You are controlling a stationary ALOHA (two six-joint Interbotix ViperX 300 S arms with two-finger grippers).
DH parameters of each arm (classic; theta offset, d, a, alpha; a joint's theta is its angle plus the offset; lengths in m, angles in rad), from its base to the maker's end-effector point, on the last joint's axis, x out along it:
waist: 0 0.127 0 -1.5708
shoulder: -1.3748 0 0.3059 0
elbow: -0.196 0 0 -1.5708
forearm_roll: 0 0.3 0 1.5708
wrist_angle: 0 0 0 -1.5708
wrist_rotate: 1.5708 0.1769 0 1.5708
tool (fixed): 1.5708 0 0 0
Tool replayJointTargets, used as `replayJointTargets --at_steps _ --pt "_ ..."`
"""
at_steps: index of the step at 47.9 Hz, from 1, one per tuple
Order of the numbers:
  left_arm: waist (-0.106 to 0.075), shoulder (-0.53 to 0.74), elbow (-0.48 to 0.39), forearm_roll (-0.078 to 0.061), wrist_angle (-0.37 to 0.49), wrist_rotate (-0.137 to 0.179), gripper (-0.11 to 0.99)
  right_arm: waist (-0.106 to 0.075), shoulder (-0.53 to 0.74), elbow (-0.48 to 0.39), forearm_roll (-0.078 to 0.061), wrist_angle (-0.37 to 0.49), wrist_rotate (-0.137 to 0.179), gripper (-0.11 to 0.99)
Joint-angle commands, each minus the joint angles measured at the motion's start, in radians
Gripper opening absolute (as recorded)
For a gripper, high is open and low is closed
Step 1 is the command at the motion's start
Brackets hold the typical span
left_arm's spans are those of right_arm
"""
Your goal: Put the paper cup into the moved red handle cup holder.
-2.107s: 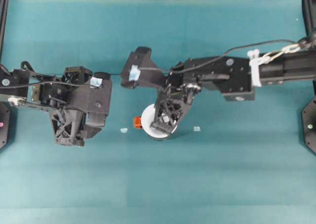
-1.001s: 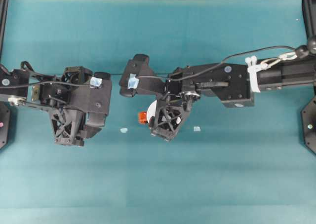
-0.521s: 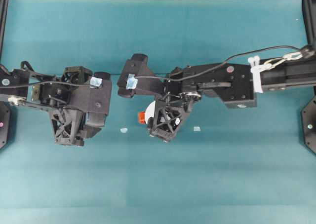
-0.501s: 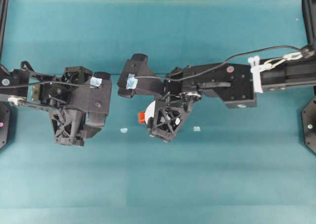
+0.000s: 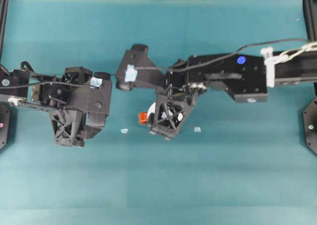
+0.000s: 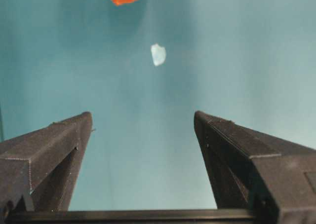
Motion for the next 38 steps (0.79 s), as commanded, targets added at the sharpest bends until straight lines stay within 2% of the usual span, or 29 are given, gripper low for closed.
replayJointTargets --at_steps 1,13,23,38 --pt "-0.002 -0.018 -0.011 0.002 -0.005 0.000 0.89 0.003 -0.109 -0.052 -0.003 0.025 0.003 0.69" --pt "-0.003 -0.034 -0.005 0.000 -0.005 0.000 0.89 0.018 -0.173 -0.077 -0.012 0.029 0.000 0.69" --pt "-0.005 -0.048 0.005 0.000 -0.005 0.000 0.89 0.028 -0.210 -0.072 -0.032 0.028 0.000 0.69" --pt "-0.003 -0.054 0.006 0.002 -0.005 0.000 0.89 0.031 -0.218 -0.071 -0.032 0.028 -0.002 0.69"
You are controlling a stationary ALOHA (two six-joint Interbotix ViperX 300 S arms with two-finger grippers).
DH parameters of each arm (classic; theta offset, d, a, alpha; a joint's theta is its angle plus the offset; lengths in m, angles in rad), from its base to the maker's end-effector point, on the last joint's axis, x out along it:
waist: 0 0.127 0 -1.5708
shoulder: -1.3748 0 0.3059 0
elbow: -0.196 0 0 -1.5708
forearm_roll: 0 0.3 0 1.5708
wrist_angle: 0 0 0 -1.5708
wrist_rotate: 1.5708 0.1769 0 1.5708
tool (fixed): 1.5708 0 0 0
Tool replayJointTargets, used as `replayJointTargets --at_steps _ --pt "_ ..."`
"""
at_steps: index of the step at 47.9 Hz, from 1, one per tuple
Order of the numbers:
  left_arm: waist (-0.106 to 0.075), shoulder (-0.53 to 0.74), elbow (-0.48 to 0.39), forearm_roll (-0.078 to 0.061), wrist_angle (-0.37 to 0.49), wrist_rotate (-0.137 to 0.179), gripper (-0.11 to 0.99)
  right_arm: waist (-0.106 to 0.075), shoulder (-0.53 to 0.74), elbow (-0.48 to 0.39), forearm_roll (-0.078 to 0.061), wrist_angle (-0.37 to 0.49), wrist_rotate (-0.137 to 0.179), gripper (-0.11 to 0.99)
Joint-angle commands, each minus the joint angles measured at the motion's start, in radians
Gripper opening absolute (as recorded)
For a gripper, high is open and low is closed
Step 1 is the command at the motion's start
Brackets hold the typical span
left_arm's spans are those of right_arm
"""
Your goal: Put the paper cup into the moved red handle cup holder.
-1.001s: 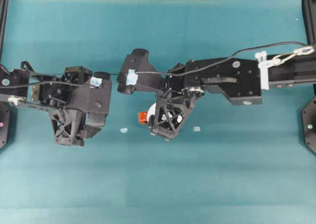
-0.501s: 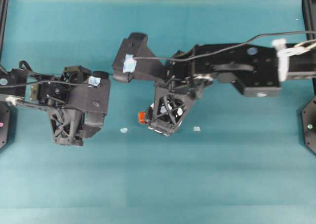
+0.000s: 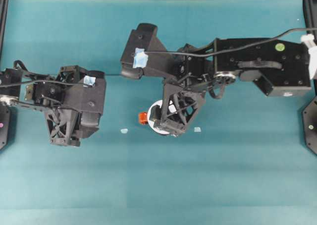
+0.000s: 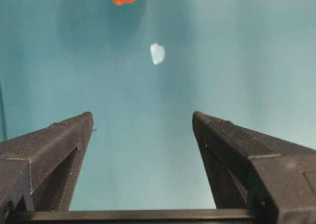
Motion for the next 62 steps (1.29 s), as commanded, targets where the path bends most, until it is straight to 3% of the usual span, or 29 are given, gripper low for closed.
replayJointTargets --at_steps 1,19,48,62 --pt "-0.003 -0.014 -0.009 0.003 -0.005 0.000 0.89 0.006 -0.094 -0.015 -0.002 -0.003 -0.002 0.69" --pt "-0.003 -0.020 -0.009 0.002 -0.005 0.000 0.89 0.012 -0.126 0.011 -0.005 -0.012 -0.015 0.69" --pt "-0.005 -0.051 0.009 0.002 -0.005 -0.002 0.89 0.014 -0.328 0.255 -0.003 -0.273 -0.009 0.69" --pt "-0.005 -0.051 0.009 0.003 -0.005 0.000 0.89 0.012 -0.328 0.267 -0.003 -0.272 -0.009 0.69"
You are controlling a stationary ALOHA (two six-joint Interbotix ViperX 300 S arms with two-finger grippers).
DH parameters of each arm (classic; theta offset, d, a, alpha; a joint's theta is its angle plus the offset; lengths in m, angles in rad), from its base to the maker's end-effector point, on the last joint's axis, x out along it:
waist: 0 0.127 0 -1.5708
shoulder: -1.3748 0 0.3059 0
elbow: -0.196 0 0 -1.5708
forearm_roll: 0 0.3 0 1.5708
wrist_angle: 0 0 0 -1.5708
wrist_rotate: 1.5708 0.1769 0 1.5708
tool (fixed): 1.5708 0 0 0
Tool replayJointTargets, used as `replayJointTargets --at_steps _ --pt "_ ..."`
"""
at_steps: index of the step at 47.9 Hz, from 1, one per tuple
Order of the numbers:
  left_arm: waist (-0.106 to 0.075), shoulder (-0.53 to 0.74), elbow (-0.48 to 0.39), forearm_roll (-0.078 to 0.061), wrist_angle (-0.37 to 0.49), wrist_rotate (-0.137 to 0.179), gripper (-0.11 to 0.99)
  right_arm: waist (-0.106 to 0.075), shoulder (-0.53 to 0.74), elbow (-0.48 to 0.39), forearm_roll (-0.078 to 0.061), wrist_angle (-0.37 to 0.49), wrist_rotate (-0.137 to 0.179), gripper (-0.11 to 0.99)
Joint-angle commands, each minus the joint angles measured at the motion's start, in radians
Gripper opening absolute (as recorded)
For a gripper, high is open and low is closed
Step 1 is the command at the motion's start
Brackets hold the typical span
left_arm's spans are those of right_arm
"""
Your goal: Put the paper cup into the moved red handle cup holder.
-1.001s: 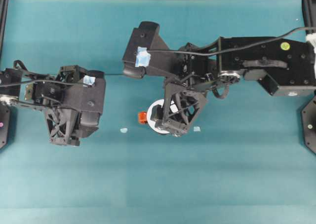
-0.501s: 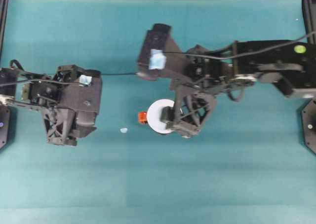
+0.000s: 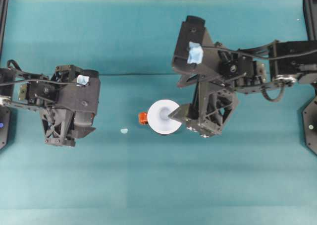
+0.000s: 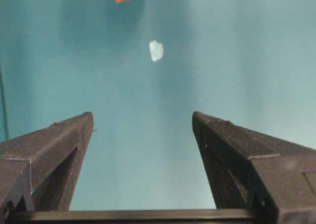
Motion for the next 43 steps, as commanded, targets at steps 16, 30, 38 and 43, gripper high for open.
replayJointTargets --at_steps 16,30,38,43 --pt "-0.002 -0.012 -0.011 0.002 -0.005 0.000 0.89 0.003 -0.084 0.006 0.000 0.031 -0.005 0.70" --pt "-0.002 -0.012 -0.008 0.002 -0.005 -0.002 0.89 0.003 -0.087 0.031 0.003 0.032 -0.003 0.70" --pt "-0.003 -0.012 -0.009 0.003 -0.005 -0.002 0.89 0.005 -0.087 0.038 0.005 0.032 -0.002 0.70" --pt "-0.003 -0.012 -0.009 0.002 -0.005 -0.002 0.89 0.003 -0.087 0.038 0.005 0.031 -0.002 0.70"
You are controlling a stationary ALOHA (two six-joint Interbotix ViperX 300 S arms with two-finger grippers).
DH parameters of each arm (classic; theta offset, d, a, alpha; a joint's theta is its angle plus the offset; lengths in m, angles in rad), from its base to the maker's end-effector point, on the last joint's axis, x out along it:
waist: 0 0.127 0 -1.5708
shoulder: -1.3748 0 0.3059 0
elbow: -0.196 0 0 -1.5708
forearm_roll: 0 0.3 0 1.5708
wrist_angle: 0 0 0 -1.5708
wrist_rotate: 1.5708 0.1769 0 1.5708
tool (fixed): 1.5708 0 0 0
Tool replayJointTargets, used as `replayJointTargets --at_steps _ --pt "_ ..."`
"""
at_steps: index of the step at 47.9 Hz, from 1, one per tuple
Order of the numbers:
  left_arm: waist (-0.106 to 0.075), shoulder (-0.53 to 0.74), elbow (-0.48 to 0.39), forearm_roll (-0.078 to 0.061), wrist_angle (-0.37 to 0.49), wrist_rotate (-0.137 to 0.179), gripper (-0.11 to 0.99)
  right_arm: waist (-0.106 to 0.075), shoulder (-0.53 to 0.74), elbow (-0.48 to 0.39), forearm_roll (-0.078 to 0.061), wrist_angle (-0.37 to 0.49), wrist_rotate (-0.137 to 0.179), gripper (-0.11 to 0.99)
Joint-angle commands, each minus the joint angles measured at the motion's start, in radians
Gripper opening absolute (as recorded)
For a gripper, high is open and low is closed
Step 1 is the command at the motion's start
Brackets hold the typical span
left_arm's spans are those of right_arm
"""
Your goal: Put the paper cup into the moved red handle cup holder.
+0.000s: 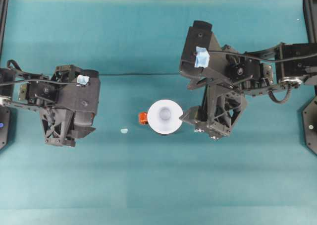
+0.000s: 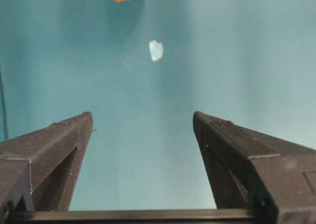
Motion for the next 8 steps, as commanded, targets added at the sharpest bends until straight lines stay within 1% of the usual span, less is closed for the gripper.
replayJointTargets --at_steps 1,2,8 --pt "-0.003 -0.012 -0.009 0.002 -0.005 0.000 0.89 0.003 -0.064 -0.009 0.003 -0.003 -0.002 0.70" --pt "-0.003 -0.012 -0.009 0.003 -0.005 0.000 0.89 0.003 -0.064 -0.011 0.002 -0.005 -0.002 0.70" --pt "-0.003 -0.012 -0.009 0.002 -0.005 0.000 0.89 0.002 -0.064 -0.011 0.002 -0.005 -0.002 0.70"
